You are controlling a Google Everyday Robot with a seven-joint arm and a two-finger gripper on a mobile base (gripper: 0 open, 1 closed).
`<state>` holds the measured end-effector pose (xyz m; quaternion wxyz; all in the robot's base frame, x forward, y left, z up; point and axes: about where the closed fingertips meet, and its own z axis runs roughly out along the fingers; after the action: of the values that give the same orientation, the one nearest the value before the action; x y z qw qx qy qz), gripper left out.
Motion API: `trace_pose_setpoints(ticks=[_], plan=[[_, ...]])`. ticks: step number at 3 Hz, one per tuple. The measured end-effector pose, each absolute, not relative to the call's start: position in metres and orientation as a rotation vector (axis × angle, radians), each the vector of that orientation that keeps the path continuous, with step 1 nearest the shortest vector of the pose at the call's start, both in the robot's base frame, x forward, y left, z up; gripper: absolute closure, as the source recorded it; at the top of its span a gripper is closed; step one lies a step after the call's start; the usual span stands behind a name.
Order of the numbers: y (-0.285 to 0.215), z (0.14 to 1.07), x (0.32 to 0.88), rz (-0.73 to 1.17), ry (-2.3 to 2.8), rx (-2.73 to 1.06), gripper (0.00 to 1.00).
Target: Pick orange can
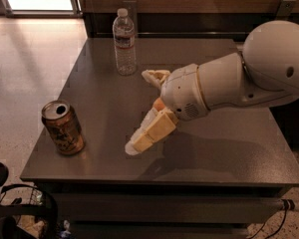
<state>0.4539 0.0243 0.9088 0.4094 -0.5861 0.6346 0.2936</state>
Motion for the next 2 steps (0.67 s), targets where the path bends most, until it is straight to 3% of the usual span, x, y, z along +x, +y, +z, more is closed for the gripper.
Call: trace_pose_setpoints(ticks=[2], plan=[[0.099, 0.857, 0.458, 0.868, 1.481, -1.500, 0.00]])
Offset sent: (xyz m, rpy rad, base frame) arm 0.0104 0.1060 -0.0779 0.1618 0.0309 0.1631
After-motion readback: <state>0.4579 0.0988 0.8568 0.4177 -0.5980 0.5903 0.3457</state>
